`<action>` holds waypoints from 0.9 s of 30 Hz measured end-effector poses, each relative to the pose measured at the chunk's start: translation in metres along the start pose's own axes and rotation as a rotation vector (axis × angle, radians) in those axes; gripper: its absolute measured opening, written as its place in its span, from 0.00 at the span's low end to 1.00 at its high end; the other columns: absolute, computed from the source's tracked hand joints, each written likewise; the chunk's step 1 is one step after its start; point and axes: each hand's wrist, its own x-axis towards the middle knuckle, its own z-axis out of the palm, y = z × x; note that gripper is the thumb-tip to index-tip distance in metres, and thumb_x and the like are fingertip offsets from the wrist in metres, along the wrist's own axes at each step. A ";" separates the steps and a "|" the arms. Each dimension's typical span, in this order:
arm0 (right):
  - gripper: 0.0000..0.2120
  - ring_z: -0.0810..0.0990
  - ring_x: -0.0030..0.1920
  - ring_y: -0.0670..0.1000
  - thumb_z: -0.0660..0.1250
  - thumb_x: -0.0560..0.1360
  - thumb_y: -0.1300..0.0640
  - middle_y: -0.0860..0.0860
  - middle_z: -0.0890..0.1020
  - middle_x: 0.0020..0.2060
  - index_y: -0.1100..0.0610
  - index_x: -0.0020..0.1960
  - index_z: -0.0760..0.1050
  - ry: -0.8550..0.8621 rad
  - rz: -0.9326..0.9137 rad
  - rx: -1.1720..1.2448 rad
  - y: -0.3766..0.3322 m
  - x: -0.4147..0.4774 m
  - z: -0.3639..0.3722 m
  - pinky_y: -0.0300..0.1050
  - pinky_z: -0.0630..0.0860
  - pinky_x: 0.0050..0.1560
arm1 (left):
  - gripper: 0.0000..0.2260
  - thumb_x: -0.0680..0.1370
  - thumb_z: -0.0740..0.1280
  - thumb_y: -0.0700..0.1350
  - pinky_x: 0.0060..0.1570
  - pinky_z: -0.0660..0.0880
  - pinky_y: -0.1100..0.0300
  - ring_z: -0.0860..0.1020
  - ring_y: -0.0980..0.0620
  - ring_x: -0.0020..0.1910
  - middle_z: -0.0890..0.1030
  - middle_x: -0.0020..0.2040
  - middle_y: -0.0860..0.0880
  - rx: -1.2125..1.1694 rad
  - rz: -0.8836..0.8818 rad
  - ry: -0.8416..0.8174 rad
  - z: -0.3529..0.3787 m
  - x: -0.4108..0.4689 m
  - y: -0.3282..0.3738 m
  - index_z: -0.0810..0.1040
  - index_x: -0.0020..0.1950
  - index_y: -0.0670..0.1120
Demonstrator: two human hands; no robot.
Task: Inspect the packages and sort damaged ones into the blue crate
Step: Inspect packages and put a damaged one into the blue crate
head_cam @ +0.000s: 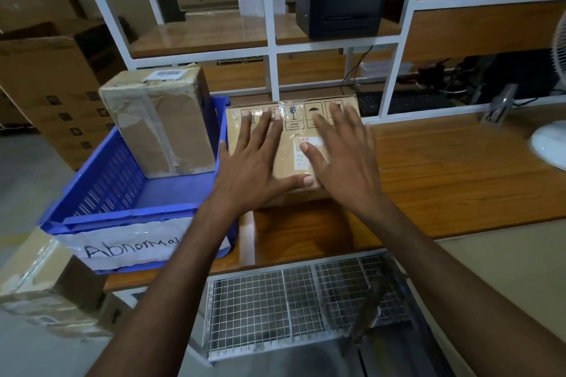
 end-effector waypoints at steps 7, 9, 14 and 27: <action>0.41 0.76 0.67 0.51 0.76 0.72 0.37 0.45 0.77 0.69 0.45 0.78 0.62 0.128 0.446 0.534 0.005 -0.026 -0.004 0.59 0.78 0.63 | 0.45 0.71 0.63 0.77 0.69 0.64 0.26 0.37 0.46 0.83 0.33 0.83 0.55 -0.192 -0.163 0.265 0.011 -0.007 0.020 0.56 0.83 0.61; 0.40 0.78 0.65 0.50 0.77 0.71 0.38 0.44 0.78 0.67 0.44 0.77 0.62 0.112 0.395 0.525 0.007 -0.018 -0.013 0.58 0.79 0.61 | 0.44 0.70 0.67 0.76 0.68 0.64 0.26 0.39 0.45 0.83 0.34 0.83 0.56 -0.240 -0.171 0.301 0.012 -0.008 0.025 0.59 0.82 0.61; 0.44 0.75 0.68 0.50 0.78 0.72 0.43 0.45 0.76 0.71 0.42 0.81 0.59 0.070 0.200 0.331 0.006 0.005 -0.040 0.51 0.76 0.62 | 0.48 0.70 0.73 0.70 0.75 0.55 0.36 0.39 0.45 0.83 0.32 0.83 0.55 -0.528 -0.270 0.410 0.037 -0.017 0.039 0.55 0.84 0.59; 0.38 0.71 0.73 0.49 0.77 0.74 0.54 0.48 0.75 0.74 0.49 0.80 0.65 -0.192 -0.247 0.074 0.001 -0.022 -0.003 0.48 0.73 0.66 | 0.54 0.74 0.74 0.64 0.77 0.50 0.46 0.34 0.51 0.81 0.31 0.82 0.52 -0.860 -0.499 0.418 0.122 -0.054 0.066 0.35 0.83 0.59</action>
